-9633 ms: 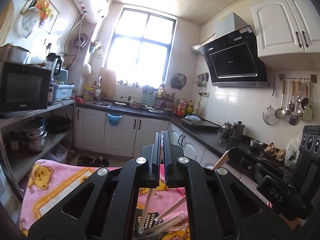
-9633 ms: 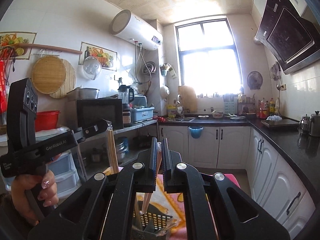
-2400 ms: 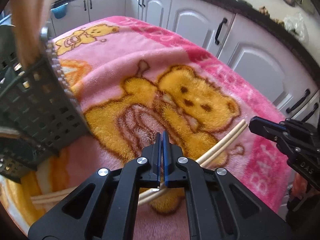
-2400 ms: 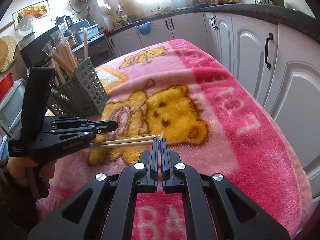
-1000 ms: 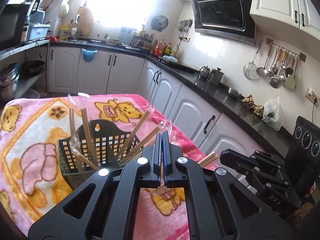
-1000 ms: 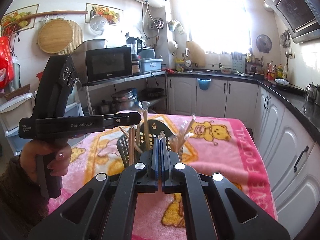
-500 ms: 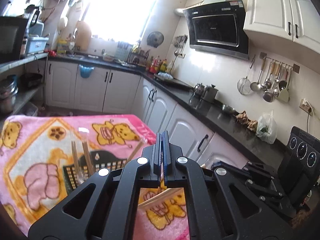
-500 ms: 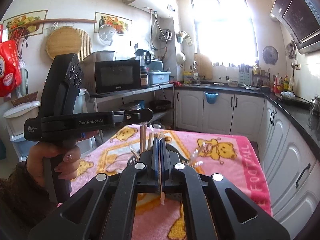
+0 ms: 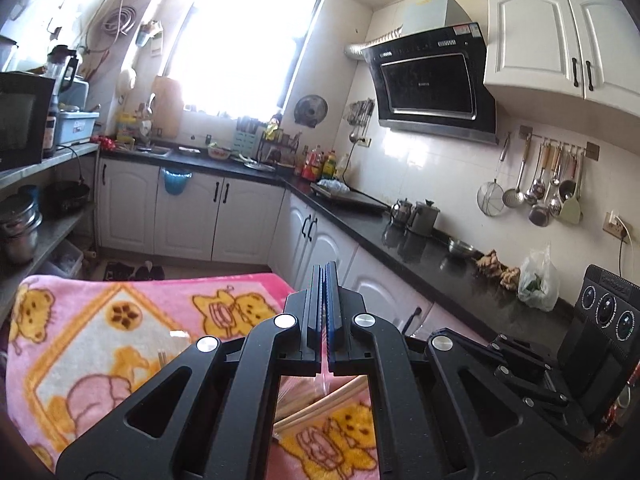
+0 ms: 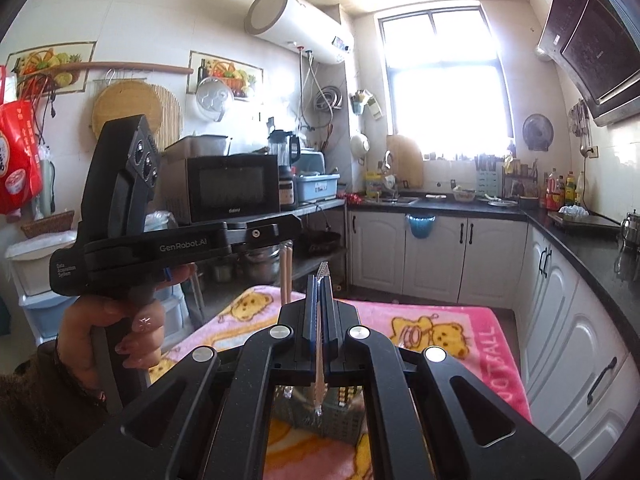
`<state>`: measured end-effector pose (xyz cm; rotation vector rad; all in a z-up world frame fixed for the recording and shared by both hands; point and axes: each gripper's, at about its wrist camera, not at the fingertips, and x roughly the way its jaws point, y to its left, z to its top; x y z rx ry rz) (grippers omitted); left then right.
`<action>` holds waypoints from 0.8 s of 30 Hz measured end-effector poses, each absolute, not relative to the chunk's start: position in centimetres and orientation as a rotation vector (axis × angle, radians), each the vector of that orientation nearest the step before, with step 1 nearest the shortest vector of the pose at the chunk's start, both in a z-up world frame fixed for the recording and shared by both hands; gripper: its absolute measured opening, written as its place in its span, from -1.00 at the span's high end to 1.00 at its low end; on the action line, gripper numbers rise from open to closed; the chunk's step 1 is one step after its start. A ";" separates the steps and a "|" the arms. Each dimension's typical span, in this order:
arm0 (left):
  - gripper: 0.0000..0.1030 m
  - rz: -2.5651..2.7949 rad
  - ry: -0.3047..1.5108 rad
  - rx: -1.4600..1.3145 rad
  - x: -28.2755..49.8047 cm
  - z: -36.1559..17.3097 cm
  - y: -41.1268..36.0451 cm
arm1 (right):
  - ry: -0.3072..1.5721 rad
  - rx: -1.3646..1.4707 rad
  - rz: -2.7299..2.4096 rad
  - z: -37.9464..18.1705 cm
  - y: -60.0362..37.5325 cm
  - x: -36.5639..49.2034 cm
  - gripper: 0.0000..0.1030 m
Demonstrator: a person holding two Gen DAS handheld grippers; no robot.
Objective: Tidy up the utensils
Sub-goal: 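Lift the left tool's chopstick over the caddy while the right tool carries its chopstick there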
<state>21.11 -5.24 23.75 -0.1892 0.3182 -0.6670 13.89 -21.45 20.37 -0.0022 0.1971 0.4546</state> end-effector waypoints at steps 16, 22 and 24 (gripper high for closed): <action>1.00 -0.615 0.304 -0.273 24.9 23.8 -4.7 | 0.141 0.030 0.436 22.9 -22.2 16.8 0.96; 1.00 -0.583 0.343 -0.290 26.7 21.8 -4.7 | 0.184 0.034 0.424 21.4 -21.9 18.5 0.96; 1.00 -0.589 0.366 -0.312 27.4 20.9 -4.5 | 0.202 0.037 0.423 20.8 -21.7 19.1 0.96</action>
